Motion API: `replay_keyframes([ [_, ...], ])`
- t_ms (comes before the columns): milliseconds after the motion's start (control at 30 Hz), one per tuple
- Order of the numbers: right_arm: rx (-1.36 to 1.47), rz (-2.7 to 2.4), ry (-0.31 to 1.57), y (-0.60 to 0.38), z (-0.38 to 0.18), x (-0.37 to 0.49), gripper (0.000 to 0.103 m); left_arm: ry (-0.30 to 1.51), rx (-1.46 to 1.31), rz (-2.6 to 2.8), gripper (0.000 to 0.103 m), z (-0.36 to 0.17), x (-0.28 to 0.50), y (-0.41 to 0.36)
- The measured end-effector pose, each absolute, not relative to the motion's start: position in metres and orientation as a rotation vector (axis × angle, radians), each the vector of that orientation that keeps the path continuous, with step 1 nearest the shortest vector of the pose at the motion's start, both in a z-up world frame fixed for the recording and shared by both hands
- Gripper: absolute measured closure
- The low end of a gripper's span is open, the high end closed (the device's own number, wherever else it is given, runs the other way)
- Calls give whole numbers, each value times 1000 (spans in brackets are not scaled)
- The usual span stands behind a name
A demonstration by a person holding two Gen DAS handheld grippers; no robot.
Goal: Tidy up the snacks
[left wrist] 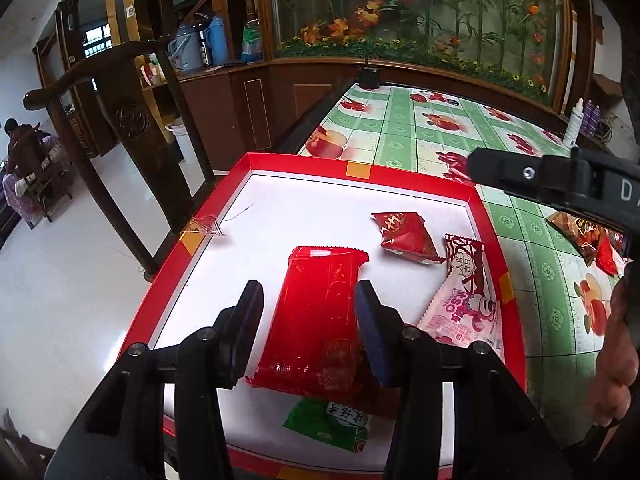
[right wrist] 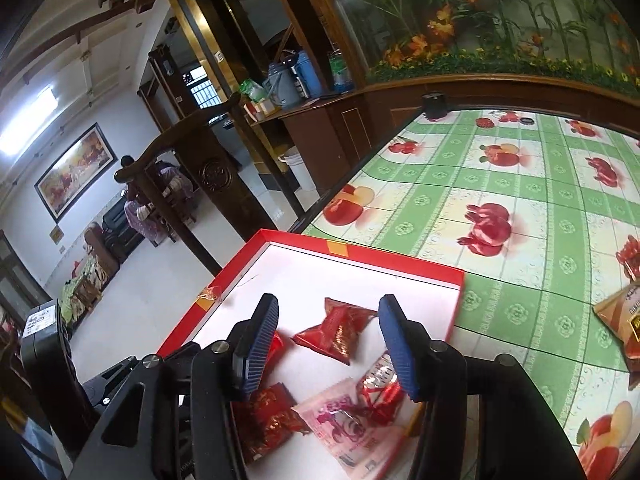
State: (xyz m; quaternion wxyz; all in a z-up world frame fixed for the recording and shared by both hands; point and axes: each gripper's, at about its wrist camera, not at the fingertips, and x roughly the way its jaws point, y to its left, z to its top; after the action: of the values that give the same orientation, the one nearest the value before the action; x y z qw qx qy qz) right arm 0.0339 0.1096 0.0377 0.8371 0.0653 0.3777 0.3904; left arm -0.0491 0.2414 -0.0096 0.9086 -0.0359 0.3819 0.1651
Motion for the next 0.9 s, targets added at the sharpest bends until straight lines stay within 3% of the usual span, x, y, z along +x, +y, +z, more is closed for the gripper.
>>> replay_keyframes([
  [667, 247, 769, 769, 33, 40, 42, 49, 781, 28, 307, 55, 8, -38, 193],
  [800, 267, 721, 752, -4, 38, 48, 49, 797, 66, 242, 34, 7, -30, 164],
  [900, 280, 608, 733, -56, 32, 54, 42, 815, 112, 154, 32, 3, -19, 133],
])
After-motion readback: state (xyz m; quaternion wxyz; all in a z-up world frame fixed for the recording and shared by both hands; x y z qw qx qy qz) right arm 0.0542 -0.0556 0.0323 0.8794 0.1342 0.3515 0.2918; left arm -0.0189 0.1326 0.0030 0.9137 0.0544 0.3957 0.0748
